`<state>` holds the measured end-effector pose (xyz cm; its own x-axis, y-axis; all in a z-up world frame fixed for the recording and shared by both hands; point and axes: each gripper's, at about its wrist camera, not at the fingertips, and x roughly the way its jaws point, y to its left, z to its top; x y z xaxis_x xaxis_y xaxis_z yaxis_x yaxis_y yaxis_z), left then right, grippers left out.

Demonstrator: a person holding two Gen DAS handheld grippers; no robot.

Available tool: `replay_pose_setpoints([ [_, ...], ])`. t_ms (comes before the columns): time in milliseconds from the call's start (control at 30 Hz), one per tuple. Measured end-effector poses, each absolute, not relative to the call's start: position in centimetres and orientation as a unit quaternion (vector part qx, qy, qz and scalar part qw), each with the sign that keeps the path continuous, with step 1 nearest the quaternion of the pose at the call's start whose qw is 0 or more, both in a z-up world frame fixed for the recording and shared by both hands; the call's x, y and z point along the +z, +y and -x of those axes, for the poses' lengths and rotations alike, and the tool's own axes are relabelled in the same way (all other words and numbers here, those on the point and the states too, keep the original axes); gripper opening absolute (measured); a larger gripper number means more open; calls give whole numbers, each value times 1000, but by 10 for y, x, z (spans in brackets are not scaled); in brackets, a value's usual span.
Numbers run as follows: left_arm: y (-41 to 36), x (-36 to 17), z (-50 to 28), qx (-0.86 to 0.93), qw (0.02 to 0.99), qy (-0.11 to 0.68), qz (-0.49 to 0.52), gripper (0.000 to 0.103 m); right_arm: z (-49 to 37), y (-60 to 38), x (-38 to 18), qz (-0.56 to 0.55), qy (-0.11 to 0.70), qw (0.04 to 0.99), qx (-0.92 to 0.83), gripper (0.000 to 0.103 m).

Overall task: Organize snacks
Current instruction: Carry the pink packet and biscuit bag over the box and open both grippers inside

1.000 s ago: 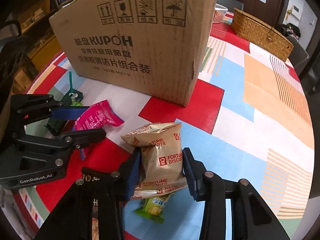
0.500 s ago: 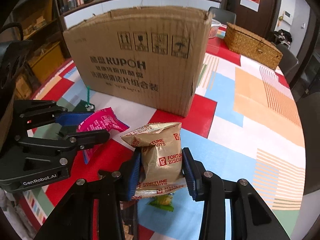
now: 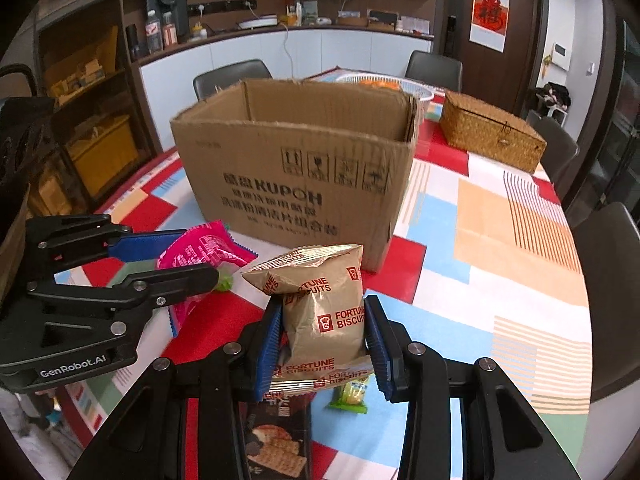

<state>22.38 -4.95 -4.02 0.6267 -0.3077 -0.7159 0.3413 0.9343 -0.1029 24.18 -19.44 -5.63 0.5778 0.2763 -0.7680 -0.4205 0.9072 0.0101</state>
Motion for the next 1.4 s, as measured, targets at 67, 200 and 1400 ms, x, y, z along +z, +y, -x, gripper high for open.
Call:
replay_pose_setpoints([
  [67, -52, -37, -224, -179, 906, 384, -21, 34, -239, -193, -51, 83, 408, 888, 196, 41],
  [200, -48, -24, -221, -175, 915, 363, -21, 34, -237, -192, -39, 70, 393, 896, 193, 41],
  [1400, 9, 54, -300, -127, 949, 288, -25, 34, -316, -151, 41, 44, 319, 930, 180, 41],
])
